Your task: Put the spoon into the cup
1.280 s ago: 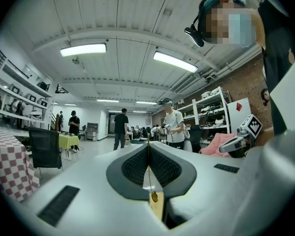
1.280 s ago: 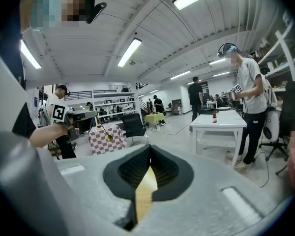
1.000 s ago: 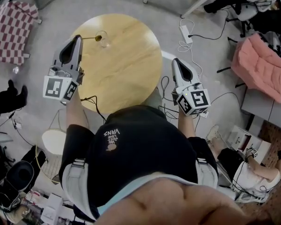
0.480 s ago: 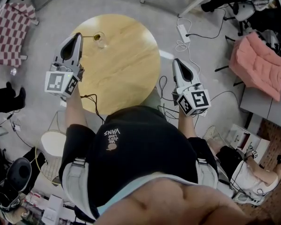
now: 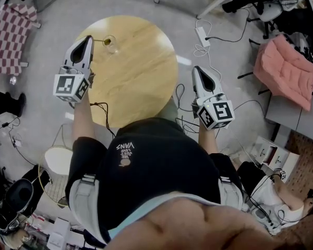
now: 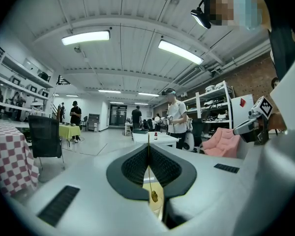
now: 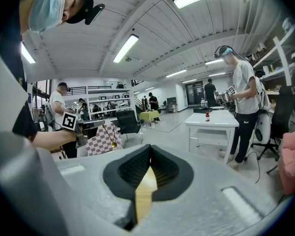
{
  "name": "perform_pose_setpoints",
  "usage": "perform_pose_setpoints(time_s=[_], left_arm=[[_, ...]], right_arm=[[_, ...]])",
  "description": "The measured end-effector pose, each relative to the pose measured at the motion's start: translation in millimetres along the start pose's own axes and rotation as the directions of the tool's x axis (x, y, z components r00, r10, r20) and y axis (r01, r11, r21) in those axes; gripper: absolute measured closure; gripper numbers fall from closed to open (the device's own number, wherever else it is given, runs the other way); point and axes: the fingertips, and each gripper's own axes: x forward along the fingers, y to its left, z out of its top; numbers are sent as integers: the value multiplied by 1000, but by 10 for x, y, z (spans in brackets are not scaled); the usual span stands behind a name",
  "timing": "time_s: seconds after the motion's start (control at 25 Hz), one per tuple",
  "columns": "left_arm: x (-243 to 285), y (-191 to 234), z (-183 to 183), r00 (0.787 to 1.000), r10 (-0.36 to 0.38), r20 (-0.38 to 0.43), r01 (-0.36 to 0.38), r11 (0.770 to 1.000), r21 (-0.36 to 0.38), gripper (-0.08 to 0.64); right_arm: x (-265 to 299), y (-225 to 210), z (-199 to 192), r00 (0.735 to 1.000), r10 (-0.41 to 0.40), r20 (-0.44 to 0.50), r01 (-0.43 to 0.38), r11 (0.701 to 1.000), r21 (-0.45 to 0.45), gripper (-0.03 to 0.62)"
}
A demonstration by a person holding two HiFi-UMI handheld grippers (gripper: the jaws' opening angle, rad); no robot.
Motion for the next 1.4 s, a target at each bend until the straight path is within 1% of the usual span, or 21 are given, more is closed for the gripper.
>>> perform_pose_setpoints(time_s=[0.36,0.88,1.16,1.4], left_arm=[[111,46,-249,999,4,-42,-5,1000,-27,555],[271,158,-504,996,-3,-90,0,999,-37,555],[359,187,-733,992,-6,-125,-1,998,-56,555],[437,177,-811,988,-13,-153,2,998,-68,555]], right_arm=[[8,-12,12,1000,-4,-8,4,1000,-2,594],[103,18,-7,1000,-4,-19,3,1000,-5,594],[124,-3,-55,1000,-9,-23,9,1000,-4,594],[128,-16,-20,1000,-8,-27,8,1000,-2,594]])
